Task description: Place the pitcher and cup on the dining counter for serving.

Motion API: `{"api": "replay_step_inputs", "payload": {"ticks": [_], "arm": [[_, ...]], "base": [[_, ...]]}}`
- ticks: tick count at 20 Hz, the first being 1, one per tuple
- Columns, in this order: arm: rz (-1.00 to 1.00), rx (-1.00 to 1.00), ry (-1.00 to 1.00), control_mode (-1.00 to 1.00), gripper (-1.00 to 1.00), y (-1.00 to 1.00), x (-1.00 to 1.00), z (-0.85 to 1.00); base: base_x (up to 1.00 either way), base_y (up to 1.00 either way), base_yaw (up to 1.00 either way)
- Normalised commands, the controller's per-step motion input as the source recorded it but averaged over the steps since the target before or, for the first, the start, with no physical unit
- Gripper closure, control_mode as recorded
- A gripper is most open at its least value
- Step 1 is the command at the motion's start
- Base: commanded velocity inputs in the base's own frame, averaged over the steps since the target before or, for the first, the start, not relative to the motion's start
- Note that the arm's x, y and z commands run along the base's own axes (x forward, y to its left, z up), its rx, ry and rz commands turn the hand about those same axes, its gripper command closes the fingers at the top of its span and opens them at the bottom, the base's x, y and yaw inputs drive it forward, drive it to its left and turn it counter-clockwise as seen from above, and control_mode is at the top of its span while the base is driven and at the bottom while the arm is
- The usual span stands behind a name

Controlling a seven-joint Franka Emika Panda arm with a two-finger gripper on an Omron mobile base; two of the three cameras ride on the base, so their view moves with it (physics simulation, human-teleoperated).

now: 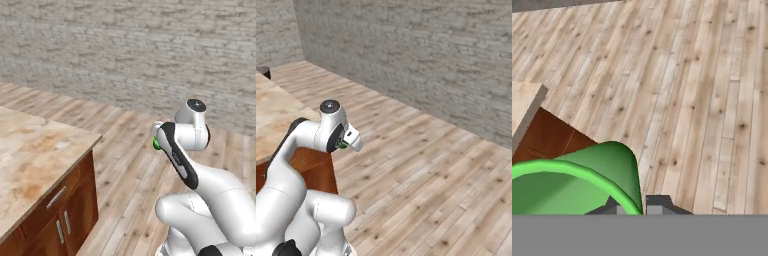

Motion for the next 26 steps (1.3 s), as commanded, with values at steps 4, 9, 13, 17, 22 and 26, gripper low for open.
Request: {"api": "replay_step_inputs", "payload": {"ticks": [4, 9, 13, 17, 22, 26], "arm": [[0.0, 0.0, 0.0, 1.0, 1.0, 0.0, 0.0, 0.0], [0.0, 0.0, 0.0, 1.0, 1.0, 0.0, 0.0, 0.0], [0.0, 0.0, 0.0, 1.0, 1.0, 0.0, 0.0, 0.0], [0.0, 0.0, 0.0, 1.0, 1.0, 0.0, 0.0, 0.0], [0.0, 0.0, 0.0, 1.0, 1.0, 0.0, 0.0, 0.0], [0.0, 0.0, 0.0, 1.0, 1.0, 0.0, 0.0, 0.0]], "base": [[1.0, -0.33, 0.02], [1.0, -0.48, 0.14], [1.0, -0.39, 0.33], [1.0, -0.26, 0.58], [1.0, -0.25, 0.6], [1.0, -0.29, 0.56]]}}
